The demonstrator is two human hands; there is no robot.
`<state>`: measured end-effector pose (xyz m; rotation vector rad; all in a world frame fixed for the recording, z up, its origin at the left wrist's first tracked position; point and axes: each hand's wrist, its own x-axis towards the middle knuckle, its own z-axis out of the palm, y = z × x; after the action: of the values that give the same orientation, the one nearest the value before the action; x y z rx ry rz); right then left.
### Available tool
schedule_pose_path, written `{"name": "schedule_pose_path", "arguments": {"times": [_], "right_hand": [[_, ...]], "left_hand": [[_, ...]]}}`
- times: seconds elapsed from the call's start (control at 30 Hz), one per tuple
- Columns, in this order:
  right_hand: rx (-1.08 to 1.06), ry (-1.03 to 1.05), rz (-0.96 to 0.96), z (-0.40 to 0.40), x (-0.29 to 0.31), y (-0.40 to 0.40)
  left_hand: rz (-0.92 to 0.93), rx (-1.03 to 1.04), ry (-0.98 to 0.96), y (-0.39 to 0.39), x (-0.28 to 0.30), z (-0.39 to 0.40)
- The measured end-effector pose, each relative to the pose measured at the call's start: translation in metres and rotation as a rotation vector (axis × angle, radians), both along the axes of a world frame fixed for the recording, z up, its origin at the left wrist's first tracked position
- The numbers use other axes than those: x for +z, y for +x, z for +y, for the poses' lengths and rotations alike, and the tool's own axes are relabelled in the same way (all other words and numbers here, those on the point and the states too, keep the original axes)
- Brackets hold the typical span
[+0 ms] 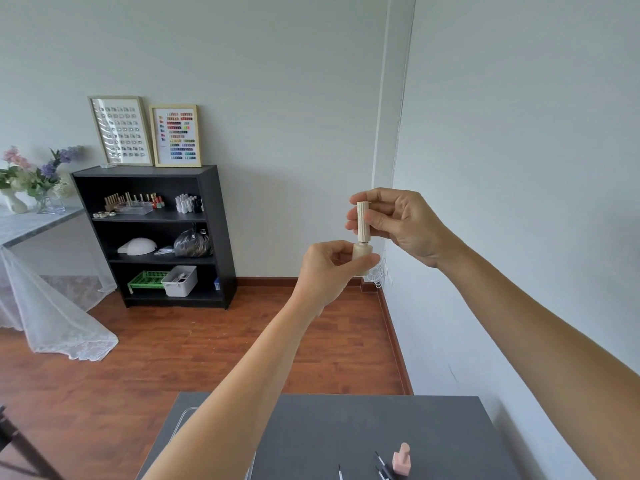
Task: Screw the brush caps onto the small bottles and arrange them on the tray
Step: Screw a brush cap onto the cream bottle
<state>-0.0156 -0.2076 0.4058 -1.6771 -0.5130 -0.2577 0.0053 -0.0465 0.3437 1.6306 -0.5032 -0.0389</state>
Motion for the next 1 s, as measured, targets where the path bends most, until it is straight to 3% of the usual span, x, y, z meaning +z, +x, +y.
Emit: {"name": "schedule_pose_path", "arguments": {"times": [0.17,0.27,0.47,0.63,0.73,0.87,1.0], "right_hand": [[0.158,0.16,0.066,-0.008,0.002,0.001],[0.198,0.141,0.095,-0.012,0.005,0.002],[-0.088,0.02,0.042,-0.008,0.007,0.002],[-0.373,-0.234,-0.031,0.002,0.005,0.001],[-0.308,-0.296,0.03,0.002,0.005,-0.002],[-0.112,-0.168,0.059,-0.003,0.007,-0.006],[-0.243,-0.184,0.012,-0.001,0.006,-0.006]], "left_hand": [[0.082,-0.181,-0.094,0.004,0.002,0.005],[0.093,-0.223,-0.113,0.005,0.003,0.006],[0.022,-0.088,-0.052,0.006,0.002,0.001],[-0.06,0.024,0.032,0.004,-0.001,-0.004],[-0.064,0.036,0.041,0.005,0.0,-0.004],[-0.066,0.069,0.055,0.006,-0.001,-0.002],[-0.09,0.093,0.08,0.006,-0.005,-0.001]]}}
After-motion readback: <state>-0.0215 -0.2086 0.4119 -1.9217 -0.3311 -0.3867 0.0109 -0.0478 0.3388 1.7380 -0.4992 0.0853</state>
